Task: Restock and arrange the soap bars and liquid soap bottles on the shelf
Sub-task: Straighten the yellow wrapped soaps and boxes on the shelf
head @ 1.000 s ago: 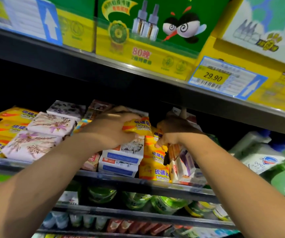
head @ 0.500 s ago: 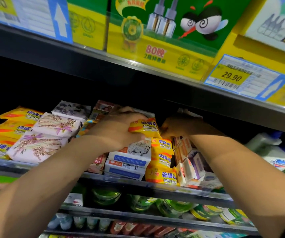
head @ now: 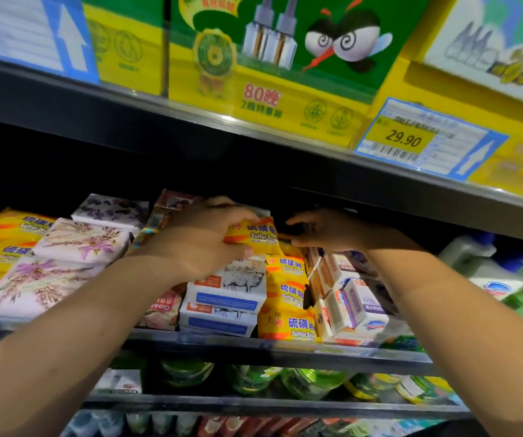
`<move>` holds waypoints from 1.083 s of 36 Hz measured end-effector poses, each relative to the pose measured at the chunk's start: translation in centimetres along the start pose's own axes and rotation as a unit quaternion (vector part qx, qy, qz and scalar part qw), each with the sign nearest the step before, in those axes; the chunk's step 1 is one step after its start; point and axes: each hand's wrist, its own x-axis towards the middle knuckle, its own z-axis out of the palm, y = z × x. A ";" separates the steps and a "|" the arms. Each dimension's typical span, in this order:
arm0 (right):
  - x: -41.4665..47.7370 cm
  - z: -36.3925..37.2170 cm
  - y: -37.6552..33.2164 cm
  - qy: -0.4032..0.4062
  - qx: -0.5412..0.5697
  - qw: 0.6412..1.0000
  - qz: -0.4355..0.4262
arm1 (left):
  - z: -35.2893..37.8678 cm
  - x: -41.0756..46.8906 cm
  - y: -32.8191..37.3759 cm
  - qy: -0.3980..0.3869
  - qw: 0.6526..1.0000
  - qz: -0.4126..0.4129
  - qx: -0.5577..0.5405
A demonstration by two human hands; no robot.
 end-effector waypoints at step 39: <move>1.8 0.8 -1.0 0.034 -0.096 0.994 -0.033 | 0.7 1.0 0.0 -0.095 0.985 -0.013 0.140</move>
